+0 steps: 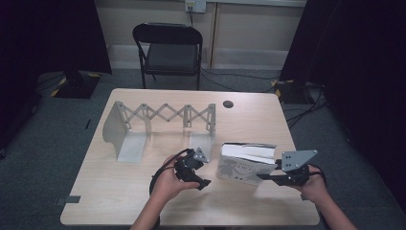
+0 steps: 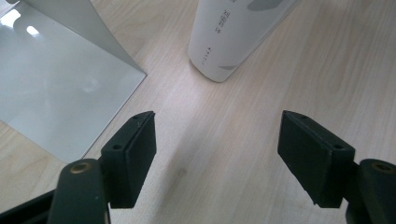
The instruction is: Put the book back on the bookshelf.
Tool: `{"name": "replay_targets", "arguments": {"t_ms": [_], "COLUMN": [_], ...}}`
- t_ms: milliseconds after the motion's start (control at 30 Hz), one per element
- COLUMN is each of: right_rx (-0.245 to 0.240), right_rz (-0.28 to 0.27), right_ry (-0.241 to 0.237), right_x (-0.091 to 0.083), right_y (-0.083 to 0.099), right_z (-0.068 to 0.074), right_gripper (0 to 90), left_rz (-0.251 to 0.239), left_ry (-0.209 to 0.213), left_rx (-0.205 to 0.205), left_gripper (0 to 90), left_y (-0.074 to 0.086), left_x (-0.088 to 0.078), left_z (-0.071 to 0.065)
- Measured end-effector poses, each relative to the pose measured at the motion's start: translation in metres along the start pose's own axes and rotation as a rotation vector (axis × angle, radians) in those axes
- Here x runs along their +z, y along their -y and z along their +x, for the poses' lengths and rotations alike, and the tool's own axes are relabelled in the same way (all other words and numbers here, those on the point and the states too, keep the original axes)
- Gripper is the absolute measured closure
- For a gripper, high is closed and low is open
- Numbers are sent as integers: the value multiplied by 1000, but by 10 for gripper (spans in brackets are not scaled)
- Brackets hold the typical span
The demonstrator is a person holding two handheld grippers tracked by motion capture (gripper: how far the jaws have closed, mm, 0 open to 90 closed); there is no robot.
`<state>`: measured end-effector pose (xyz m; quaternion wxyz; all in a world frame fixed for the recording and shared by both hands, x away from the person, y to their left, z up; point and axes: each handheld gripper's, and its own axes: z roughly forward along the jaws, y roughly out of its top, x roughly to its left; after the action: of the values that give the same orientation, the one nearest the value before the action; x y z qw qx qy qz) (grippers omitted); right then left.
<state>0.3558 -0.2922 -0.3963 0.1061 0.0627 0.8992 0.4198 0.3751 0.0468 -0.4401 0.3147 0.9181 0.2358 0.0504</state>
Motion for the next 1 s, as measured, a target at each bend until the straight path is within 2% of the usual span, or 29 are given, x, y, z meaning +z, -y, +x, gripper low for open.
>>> {"name": "replay_targets", "arguments": {"t_ms": [233,300,400,500,567,667,933,1000], "right_rx": [17,24,32,44,51,60,73,79], "right_rz": [-2,2,6,4,3,3,3,3], "right_ry": [-13,-18,-22,-27,-32,-37,-39,-40], "right_x": [0,0,0,0,0,0,0,0], "right_y": [1,1,1,1,2,2,2,2], "right_z": [-4,-6,-8,-9,-11,-13,-14,-15], "right_gripper": [769,769,769,769,768,768,767,766], "left_rz": [-9,-9,-3,-14,-14,-20,-22,-18], "left_ry": [-2,16,15,25,16,25,38,43], "left_rx": [6,11,19,16,35,36,58,78], "left_gripper": [280,279,279,278,274,275,274,274], "left_y": [-4,-6,-9,-14,-21,-29,-46,-52], "left_x": [-5,-6,-9,-16,-22,-26,-32,-34], "left_z": [0,0,0,2,3,3,2,1]}}
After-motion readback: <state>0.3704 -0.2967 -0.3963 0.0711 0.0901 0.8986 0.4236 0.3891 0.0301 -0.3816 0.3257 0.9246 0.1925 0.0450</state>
